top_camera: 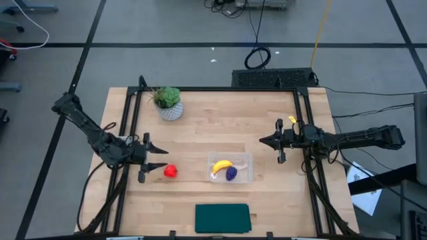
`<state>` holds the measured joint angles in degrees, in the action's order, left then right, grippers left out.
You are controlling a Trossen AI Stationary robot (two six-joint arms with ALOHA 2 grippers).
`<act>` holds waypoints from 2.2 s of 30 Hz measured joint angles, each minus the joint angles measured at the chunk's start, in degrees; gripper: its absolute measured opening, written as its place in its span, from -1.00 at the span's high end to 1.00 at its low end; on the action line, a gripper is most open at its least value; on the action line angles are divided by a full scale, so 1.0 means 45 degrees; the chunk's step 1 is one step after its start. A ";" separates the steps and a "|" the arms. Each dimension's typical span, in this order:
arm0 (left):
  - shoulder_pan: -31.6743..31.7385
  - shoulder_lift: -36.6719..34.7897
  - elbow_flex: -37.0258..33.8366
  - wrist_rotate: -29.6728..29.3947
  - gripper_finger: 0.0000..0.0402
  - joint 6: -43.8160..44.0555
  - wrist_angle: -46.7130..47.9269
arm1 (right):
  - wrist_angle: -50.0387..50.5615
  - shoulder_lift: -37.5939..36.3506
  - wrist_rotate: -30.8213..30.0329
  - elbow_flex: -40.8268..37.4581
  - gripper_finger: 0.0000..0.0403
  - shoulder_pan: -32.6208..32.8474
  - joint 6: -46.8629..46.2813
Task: Pick and placing Produce into tupperware
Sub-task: Put the apple into the transparent bin
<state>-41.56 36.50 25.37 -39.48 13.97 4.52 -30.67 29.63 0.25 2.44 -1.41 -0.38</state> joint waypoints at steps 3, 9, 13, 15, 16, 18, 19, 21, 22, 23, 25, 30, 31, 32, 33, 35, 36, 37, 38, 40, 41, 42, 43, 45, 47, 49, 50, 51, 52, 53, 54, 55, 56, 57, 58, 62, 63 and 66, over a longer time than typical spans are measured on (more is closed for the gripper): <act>-0.0015 0.0555 0.0982 -0.0166 -0.05 0.1030 0.1821 | 0.0054 0.0000 0.0000 0.0000 1.00 0.0003 0.0000; -0.0015 0.1762 0.2583 -0.0046 -0.05 0.2770 0.4245 | 0.0105 0.0000 0.0000 0.0000 1.00 0.0000 0.0000; -0.0008 0.2396 0.3490 0.0288 -0.05 0.3844 0.5699 | 0.0117 0.0000 0.0000 0.0000 1.00 0.0000 0.0000; 0.0088 0.2675 0.3959 0.0519 -0.05 0.4639 0.6648 | 0.0120 0.0005 0.0000 0.0000 1.00 0.0000 -0.0003; 0.0191 0.2789 0.4186 0.0744 -0.05 0.5145 0.7164 | 0.0115 0.0000 0.0000 0.0000 1.00 0.0005 -0.0002; 0.0411 0.2997 0.4638 0.1219 -0.05 0.6090 0.8079 | 0.0120 0.0005 0.0000 0.0000 1.00 0.0001 -0.0002; 0.0527 0.3080 0.4826 0.1458 -0.05 0.6523 0.8512 | 0.0120 0.0005 0.0000 0.0000 1.00 0.0005 0.0000; 0.0778 0.3273 0.5172 0.1893 -0.05 0.7118 0.9471 | 0.0115 0.0000 0.0000 0.0000 1.00 0.0003 -0.0001; 0.0926 0.3371 0.5326 0.2125 -0.05 0.7299 0.9832 | 0.0118 0.0005 0.0000 0.0000 1.00 0.0005 0.0000; 0.1096 0.3464 0.5470 0.2402 -0.05 0.7439 1.0144 | 0.0118 0.0005 0.0000 0.0000 1.00 0.0002 -0.0001; 0.1485 0.3624 0.5724 0.3007 -0.05 0.7629 1.0741 | 0.0115 0.0001 0.0000 0.0000 1.00 0.0005 -0.0001; 0.2570 0.4346 0.6395 0.4673 -0.05 0.7732 1.2271 | 0.0115 0.0004 -0.0002 0.0000 1.00 0.0003 -0.0002; 0.2818 0.4545 0.6570 0.4955 -0.05 0.7700 1.2597 | 0.0115 0.0005 -0.0003 0.0000 1.00 0.0002 -0.0003; 0.3074 0.4758 0.6759 0.5235 -0.05 0.7700 1.2980 | 0.0115 0.0000 -0.0005 0.0000 1.00 0.0003 -0.0003; 0.3325 0.4985 0.6949 0.5455 -0.05 0.7691 1.3373 | 0.0114 0.0003 -0.0005 0.0000 1.00 0.0004 -0.0001; 0.3725 0.5414 0.7329 0.5736 -0.05 0.7689 1.4117 | 0.0115 0.0002 -0.0005 0.0000 1.00 0.0003 -0.0002; 0.3877 0.5571 0.7511 0.5842 -0.05 0.7651 1.4404 | 0.0115 0.0000 -0.0005 0.0000 1.00 0.0004 -0.0004; 0.4022 0.5725 0.7695 0.5992 -0.05 0.7520 1.4674 | 0.0115 0.0000 -0.0005 0.0000 1.00 0.0003 0.0000; 0.4156 0.5860 0.7881 0.6166 -0.05 0.7351 1.4854 | 0.0115 0.0005 -0.0005 0.0000 1.00 0.0005 -0.0004; 0.4401 0.6124 0.8264 0.6472 -0.05 0.7043 1.4966 | 0.0114 0.0000 -0.0005 0.0000 1.00 0.0002 0.0000; 0.4502 0.6247 0.8459 0.6561 -0.05 0.6918 1.4977 | 0.0115 0.0003 -0.0005 0.0000 1.00 0.0005 -0.0005; 0.4558 0.6359 0.8636 0.6654 -0.05 0.6761 1.5003 | 0.0115 0.0005 -0.0005 0.0000 1.00 0.0005 0.0000; 0.4600 0.6471 0.8800 0.6741 -0.05 0.6608 1.5050 | 0.0115 0.0004 -0.0005 0.0000 1.00 0.0004 -0.0004; 0.4596 0.6714 0.9072 0.6743 -0.05 0.6346 1.5149 | 0.0115 0.0003 -0.0005 0.0000 1.00 0.0002 -0.0005; 0.4590 0.6887 0.9182 0.6734 -0.05 0.6280 1.5339 | 0.0115 0.0000 -0.0005 0.0000 1.00 0.0003 -0.0005; 0.4600 0.6991 0.9184 0.6719 -0.05 0.6219 1.5454 | 0.0115 0.0001 -0.0005 0.0000 1.00 0.0001 -0.0005; 0.4600 0.7033 0.9184 0.6702 -0.05 0.6189 1.5468 | 0.0119 0.0005 -0.0005 0.0000 1.00 0.0002 -0.0005; 0.4595 0.7067 0.9184 0.6658 -0.05 0.6199 1.5510 | 0.0115 0.0000 -0.0005 0.0000 1.00 0.0002 -0.0005; 0.4594 0.7071 0.9184 0.6611 -0.05 0.6251 1.5573 | 0.0115 0.0000 -0.0005 0.0000 1.00 0.0005 -0.0005; 0.4590 0.7071 0.9184 0.6571 -0.05 0.6272 1.5625 | 0.0120 0.0005 -0.0005 0.0000 1.00 0.0000 -0.0005; 0.4595 0.7061 0.9184 0.6557 -0.05 0.6291 1.5644 | 0.0116 0.0005 -0.0005 0.0000 1.00 0.0004 -0.0005; 0.4595 0.7061 0.9184 0.6553 -0.05 0.6283 1.5649 | 0.0115 0.0001 -0.0005 0.0000 1.00 0.0003 -0.0005; 0.4591 0.7065 0.9184 0.6547 -0.05 0.6263 1.5641 | 0.0115 0.0003 -0.0007 0.0000 1.00 0.0002 -0.0005; 0.4590 0.7066 0.9184 0.6547 -0.05 0.6262 1.5639 | 0.0117 0.0005 -0.0005 0.0000 1.00 0.0003 -0.0005; 0.4590 0.7066 0.9184 0.6550 -0.05 0.6262 1.5637 | 0.0115 0.0000 -0.0005 0.0000 1.00 0.0005 -0.0005; 0.4590 0.7140 0.9184 0.6552 -0.05 0.6090 1.5453 | 0.0115 0.0000 -0.0009 0.0000 1.00 0.0004 -0.0005; 0.4590 0.7202 0.9184 0.6548 -0.05 0.5981 1.5315 | 0.0115 0.0002 -0.0005 0.0000 1.00 0.0003 -0.0005; 0.4590 0.7287 0.9184 0.6552 -0.05 0.5874 1.5227 | 0.0115 0.0000 -0.0005 0.0000 1.00 0.0005 -0.0005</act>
<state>-20.91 69.29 66.70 -10.00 40.40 73.03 -30.15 29.63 0.23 2.44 -1.39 -0.40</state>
